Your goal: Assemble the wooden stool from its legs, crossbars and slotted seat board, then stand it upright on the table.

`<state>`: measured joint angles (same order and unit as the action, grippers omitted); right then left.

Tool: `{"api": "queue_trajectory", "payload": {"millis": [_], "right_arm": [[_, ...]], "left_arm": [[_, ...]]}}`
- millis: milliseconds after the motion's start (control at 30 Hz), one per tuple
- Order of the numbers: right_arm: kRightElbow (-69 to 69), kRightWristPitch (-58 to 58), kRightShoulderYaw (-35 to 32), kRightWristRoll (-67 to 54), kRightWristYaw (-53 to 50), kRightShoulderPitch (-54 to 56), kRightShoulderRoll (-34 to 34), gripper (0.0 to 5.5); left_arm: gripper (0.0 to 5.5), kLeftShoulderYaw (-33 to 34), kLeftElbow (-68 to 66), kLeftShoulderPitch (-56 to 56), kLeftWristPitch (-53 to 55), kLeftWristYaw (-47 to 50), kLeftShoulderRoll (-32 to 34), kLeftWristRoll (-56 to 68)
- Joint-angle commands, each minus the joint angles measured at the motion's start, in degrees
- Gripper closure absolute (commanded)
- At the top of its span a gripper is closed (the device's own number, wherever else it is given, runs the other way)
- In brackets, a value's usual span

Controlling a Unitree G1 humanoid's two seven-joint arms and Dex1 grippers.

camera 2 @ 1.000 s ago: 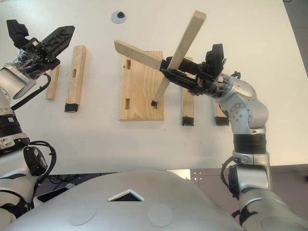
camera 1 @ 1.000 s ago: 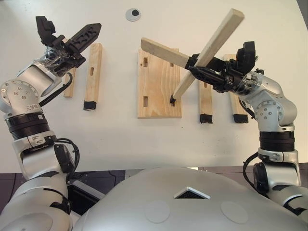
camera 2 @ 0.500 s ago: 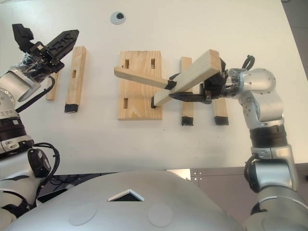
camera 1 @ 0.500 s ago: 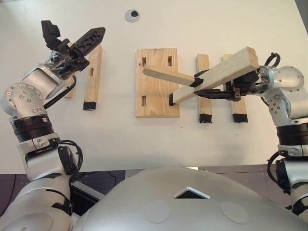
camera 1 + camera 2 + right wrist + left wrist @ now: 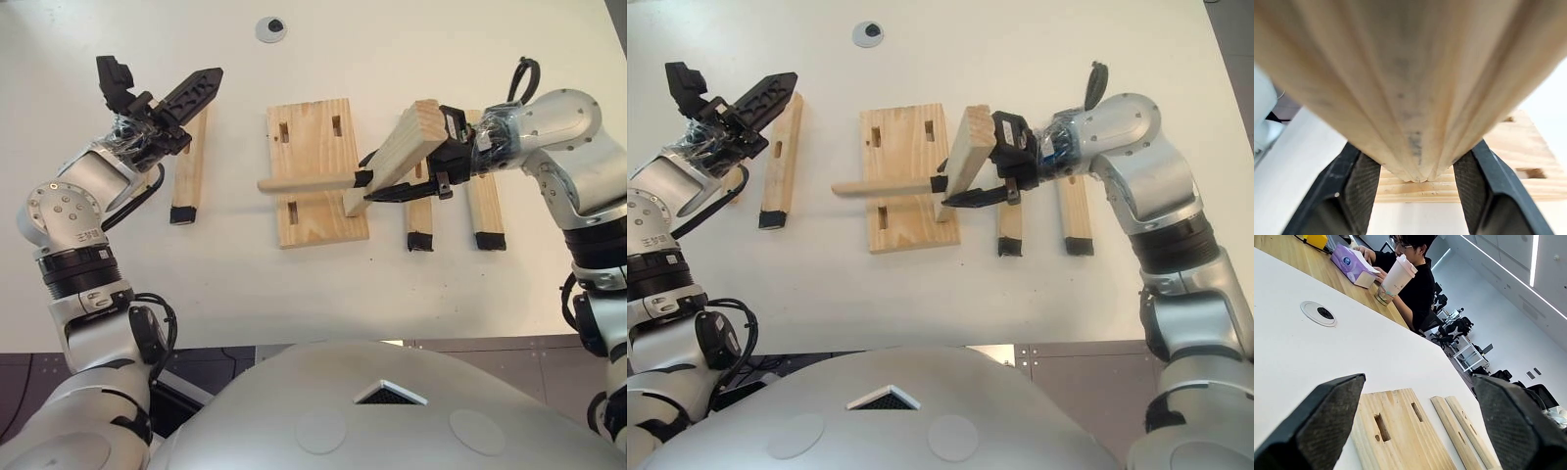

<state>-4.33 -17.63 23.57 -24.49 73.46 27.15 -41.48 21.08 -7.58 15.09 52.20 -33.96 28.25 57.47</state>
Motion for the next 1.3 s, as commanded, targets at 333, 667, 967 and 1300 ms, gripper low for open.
{"api": "queue_trajectory", "payload": {"millis": [333, 667, 967, 1300], "right_arm": [[2.98, -11.08, 9.0, 19.28, -13.07, -14.34, -12.7, 3.46], [-3.58, -9.99, -1.67, 11.22, -17.4, -8.42, -7.82, 2.73], [-3.05, -15.59, -15.2, 12.34, -22.37, -11.8, -10.44, 1.71], [-14.49, -42.47, -29.01, 7.51, -41.48, -28.29, 1.11, 1.71]], "left_arm": [[1.48, 2.62, 1.91, -2.06, -1.18, 2.68, -0.2, -1.24], [1.48, 1.7, 1.82, -2.09, -2.03, 2.01, -0.54, -1.98], [1.48, 3.37, 1.04, -2.18, -3.6, 1.2, 0.15, -3.82], [1.48, 4.81, 3.46, -5.19, -3.45, 2.51, -1.19, -3.68]]}}
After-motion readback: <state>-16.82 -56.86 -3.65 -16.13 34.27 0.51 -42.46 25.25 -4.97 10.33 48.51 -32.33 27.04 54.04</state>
